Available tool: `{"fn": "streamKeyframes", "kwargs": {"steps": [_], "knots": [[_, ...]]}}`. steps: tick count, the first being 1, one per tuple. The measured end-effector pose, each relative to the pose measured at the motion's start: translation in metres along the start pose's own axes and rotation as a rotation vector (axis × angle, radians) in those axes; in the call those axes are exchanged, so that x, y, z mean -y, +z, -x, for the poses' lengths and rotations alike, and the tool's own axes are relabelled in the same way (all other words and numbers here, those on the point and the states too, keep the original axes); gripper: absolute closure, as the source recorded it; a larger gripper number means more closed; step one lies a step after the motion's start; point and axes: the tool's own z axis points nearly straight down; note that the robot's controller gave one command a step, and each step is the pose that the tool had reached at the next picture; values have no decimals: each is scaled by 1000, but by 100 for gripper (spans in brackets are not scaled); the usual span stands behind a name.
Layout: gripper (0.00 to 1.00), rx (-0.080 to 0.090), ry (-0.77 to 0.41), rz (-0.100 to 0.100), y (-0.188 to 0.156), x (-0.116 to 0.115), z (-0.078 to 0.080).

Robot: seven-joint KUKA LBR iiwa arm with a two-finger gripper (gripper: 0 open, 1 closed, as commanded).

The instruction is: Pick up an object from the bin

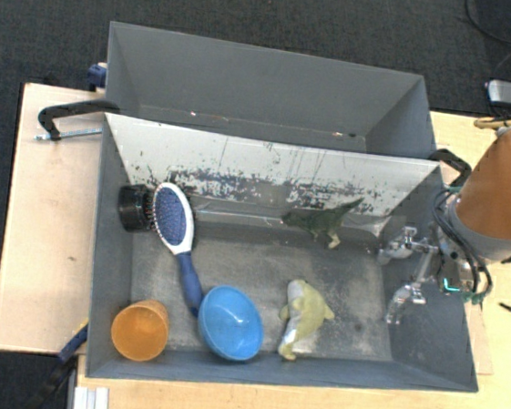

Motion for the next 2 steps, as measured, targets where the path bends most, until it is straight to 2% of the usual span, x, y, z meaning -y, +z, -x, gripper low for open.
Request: {"fn": "streamKeyframes", "kwargs": {"steps": [1, 2], "knots": [[0, 6, -169, 1, 12, -69, -12], [0, 12, -381, -3, 77, -115, -30]]}}
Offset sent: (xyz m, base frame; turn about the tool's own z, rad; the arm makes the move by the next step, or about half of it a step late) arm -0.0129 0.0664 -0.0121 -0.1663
